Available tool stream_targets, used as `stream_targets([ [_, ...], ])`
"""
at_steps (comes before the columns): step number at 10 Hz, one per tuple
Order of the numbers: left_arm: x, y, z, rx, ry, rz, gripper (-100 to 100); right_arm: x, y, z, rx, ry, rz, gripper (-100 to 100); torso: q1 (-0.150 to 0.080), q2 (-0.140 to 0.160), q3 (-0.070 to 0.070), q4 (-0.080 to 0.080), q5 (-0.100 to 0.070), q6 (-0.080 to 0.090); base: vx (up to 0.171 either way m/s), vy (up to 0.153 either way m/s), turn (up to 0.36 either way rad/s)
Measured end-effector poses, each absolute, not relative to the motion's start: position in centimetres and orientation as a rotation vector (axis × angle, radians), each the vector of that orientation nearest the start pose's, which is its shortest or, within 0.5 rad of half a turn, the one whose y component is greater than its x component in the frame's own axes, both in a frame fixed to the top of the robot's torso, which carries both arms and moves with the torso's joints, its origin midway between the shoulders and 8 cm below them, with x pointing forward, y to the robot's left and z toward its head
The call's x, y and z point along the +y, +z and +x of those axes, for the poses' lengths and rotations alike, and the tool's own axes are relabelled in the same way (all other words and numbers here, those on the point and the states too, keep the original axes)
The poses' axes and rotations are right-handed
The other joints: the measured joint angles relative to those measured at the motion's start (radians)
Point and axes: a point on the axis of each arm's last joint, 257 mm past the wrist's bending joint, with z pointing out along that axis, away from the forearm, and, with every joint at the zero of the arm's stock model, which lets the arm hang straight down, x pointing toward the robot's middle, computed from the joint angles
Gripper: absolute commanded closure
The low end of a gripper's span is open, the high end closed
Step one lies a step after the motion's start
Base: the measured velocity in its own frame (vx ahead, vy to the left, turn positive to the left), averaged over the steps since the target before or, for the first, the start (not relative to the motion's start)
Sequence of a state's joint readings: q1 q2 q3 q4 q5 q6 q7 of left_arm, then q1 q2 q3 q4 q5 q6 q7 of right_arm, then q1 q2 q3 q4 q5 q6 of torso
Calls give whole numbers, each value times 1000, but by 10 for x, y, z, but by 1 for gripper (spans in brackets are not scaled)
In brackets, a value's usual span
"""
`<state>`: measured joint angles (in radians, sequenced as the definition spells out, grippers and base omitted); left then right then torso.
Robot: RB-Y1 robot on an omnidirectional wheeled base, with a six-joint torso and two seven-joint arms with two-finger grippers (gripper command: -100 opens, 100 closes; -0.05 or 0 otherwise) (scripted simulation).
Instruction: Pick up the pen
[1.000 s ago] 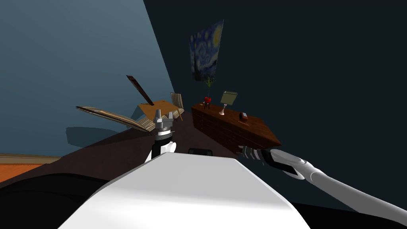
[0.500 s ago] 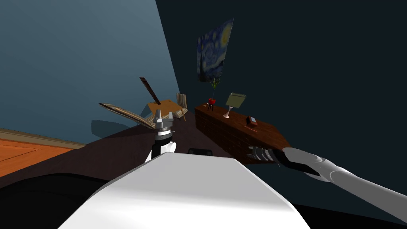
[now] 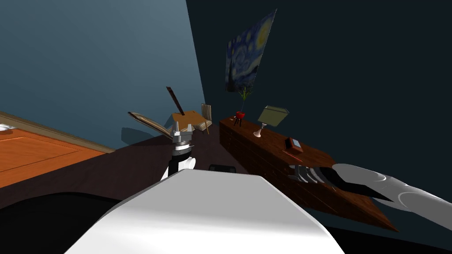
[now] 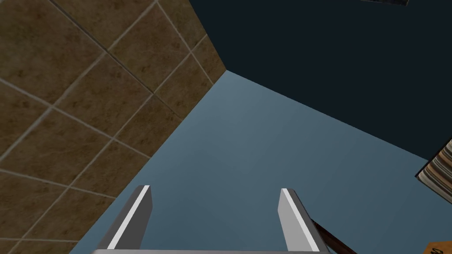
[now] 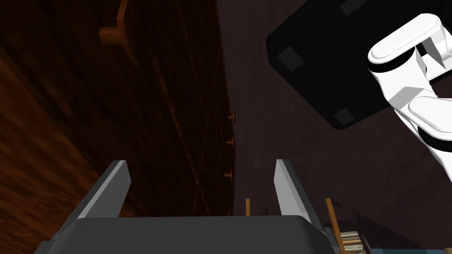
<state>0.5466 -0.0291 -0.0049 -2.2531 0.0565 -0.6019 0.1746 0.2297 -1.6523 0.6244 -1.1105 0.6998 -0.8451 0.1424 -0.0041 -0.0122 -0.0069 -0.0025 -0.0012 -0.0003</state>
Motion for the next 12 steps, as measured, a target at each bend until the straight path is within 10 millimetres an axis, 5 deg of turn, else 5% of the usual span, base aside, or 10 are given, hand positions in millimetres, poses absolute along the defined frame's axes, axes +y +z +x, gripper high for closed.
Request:
stream_targets([
  [6,292,17,326,473,-1489,-746,0,-690,-298,144,2839,-47,-1065,-100,-4,-4,-3,-1,-1,0,184,-116,212],
  [8,292,17,326,473,-1489,-746,0,-695,-299,125,2886,-38,-1067,-100,-5,-4,-3,-1,-2,1,146,-121,108],
  [9,292,17,326,473,-1489,-746,0,-695,-299,125,2888,-38,-1066,0,1,2,1,0,-1,2,18,-15,1],
  [10,292,17,326,473,-1489,-746,0,-695,-299,125,2887,-39,-1066,-100,5,7,4,2,1,2,7,-14,56],
  [12,292,17,326,472,-1490,-746,0,-694,-311,119,2887,-38,-1054,-100,7,11,6,3,1,2,-8,-15,41],
])
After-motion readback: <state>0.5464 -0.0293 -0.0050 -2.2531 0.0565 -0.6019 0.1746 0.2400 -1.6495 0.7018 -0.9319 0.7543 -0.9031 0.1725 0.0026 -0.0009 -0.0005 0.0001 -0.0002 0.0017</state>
